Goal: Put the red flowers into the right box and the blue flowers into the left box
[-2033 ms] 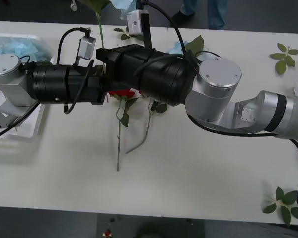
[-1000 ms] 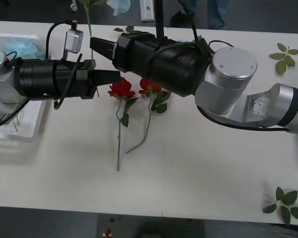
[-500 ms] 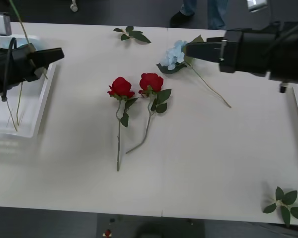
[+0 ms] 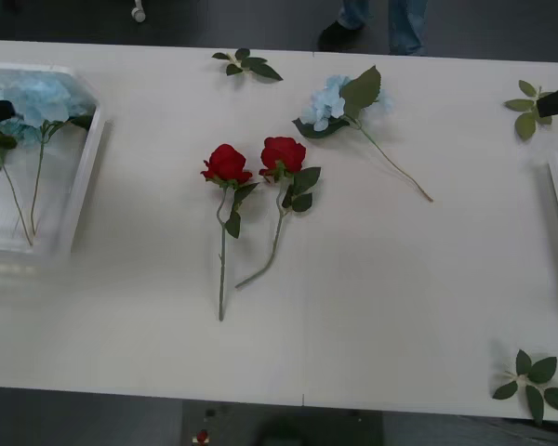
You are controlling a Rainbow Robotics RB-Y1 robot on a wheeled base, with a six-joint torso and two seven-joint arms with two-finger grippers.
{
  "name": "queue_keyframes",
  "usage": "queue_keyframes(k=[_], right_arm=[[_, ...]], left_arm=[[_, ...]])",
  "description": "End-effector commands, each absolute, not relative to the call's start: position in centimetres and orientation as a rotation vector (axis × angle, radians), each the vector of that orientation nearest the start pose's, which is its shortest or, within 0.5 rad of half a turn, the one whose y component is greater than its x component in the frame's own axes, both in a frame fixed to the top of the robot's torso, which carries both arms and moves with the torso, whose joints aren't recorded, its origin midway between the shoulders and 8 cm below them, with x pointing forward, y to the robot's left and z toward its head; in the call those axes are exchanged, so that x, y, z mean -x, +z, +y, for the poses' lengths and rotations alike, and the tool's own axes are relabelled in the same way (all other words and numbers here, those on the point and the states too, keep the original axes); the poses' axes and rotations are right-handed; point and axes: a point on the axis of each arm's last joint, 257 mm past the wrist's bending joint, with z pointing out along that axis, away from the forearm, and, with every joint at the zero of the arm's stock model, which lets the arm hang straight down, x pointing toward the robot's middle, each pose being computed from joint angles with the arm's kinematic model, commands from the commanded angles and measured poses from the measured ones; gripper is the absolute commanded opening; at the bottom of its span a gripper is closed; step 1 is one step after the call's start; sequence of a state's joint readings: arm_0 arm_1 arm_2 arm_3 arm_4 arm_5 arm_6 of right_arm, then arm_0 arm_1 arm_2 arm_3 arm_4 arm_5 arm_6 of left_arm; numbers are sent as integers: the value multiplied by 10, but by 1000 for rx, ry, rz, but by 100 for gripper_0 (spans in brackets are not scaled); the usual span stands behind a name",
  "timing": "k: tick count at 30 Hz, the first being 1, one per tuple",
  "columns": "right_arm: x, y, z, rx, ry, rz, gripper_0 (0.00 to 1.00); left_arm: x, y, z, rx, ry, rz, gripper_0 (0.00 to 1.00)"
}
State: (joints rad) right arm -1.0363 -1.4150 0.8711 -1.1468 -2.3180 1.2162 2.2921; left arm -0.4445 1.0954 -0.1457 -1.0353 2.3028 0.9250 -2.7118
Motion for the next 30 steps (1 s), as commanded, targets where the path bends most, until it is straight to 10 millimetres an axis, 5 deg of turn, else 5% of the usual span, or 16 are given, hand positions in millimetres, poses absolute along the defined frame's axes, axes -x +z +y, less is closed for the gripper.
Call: queue_keyframes(k=[1,6,13,22,30], right_arm=[[-528,-34,-311,703,617,2378,100],[-552,-50,-298,510,528,2510,100],[-572,-84,-243,276,481,2575,100],[-614,-138,-192,182,361,2596,100],[-655,-176,-171,211,193,2542,100]], left_arm=[[-560,-80,445,-312,-448,1940,0],[-551,-97,487,-178,-352,2088,0],[-548,-110,518,124,-337,2191,0],[-549,-148,511,446,-304,2282,0],[-552,-175,501,463,-240,2321,0]])
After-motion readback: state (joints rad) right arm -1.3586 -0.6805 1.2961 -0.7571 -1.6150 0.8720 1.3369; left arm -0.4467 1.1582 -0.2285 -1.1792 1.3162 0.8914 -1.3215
